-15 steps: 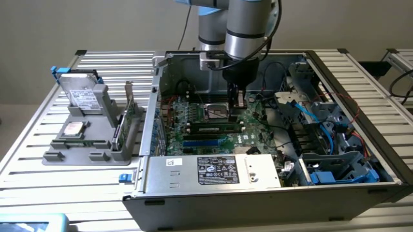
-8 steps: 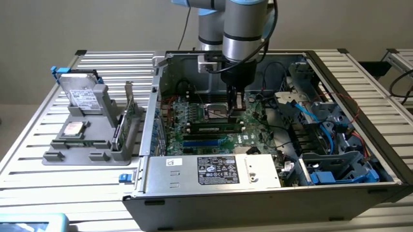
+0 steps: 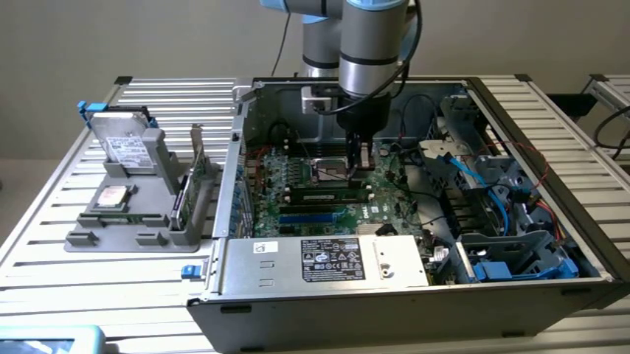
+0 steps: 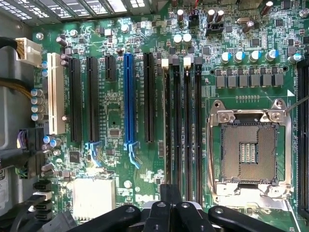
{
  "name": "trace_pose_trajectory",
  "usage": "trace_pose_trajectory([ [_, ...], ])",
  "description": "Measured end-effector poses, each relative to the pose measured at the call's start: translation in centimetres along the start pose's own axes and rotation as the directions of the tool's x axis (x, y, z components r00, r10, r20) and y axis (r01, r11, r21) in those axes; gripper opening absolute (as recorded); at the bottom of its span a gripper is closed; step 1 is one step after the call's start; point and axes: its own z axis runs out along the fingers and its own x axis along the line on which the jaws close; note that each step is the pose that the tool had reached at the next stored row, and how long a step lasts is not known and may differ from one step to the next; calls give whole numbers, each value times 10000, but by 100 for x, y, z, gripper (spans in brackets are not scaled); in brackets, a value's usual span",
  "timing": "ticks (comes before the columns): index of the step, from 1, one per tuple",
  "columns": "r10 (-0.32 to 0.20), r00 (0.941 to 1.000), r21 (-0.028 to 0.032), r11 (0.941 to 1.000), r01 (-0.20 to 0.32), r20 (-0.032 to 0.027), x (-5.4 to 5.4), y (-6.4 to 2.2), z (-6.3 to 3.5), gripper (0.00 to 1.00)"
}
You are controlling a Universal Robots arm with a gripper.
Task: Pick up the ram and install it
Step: 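Press down the ram until it locks into place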
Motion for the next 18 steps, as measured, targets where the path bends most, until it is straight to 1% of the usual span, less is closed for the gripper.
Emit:
trace_pose_trajectory([
  [9, 1, 10000, 11, 10000, -1, 41, -6, 14, 23, 11],
  [14, 3, 10000, 17, 10000, -3, 45, -7, 16, 34, 11],
  [18, 4, 10000, 23, 10000, -4, 60, -8, 16, 39, 11],
])
